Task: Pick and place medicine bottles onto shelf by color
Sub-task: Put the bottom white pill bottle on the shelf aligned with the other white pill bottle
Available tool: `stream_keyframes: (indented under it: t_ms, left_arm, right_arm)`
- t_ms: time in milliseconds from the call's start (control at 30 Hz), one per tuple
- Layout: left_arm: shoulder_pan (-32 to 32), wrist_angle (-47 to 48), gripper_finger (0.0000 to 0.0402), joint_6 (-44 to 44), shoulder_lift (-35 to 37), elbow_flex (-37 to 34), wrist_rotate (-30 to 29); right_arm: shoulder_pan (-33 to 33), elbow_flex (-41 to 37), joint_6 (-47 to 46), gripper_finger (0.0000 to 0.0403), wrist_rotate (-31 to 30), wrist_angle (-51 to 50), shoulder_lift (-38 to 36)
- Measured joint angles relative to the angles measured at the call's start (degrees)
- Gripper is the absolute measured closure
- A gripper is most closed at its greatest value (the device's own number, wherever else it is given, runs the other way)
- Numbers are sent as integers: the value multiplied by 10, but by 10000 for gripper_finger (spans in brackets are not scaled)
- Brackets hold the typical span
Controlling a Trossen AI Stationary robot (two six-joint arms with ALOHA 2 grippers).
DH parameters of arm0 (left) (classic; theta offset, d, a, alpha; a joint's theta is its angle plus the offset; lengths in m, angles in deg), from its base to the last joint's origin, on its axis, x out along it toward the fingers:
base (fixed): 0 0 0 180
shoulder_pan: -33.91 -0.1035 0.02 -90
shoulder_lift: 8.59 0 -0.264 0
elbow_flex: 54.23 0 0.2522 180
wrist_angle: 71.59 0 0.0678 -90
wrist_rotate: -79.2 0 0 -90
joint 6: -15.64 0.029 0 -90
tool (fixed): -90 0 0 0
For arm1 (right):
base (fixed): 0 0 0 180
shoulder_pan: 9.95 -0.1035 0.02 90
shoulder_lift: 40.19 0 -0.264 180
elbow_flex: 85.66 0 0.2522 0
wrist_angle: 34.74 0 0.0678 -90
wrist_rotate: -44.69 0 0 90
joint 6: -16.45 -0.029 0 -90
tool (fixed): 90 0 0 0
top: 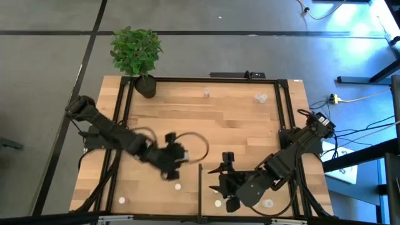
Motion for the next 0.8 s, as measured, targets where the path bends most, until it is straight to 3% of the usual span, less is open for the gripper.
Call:
stream_keyframes:
  t_ms: [267,467,667,800]
  left_arm:
    - [-139,-34,276,115,-17,0,105]
    - [-198,-105,276,175,-48,0,164]
    - [-233,-137,276,203,-108,0,177]
    - [-249,-164,276,210,-154,0,176]
  right_arm:
    - [0,0,-30,180,4,-76,-17]
    - [2,1,-56,180,-59,-142,-18]
    - [19,1,-95,180,-135,-179,-18]
    - [33,1,-93,180,-140,-179,-18]
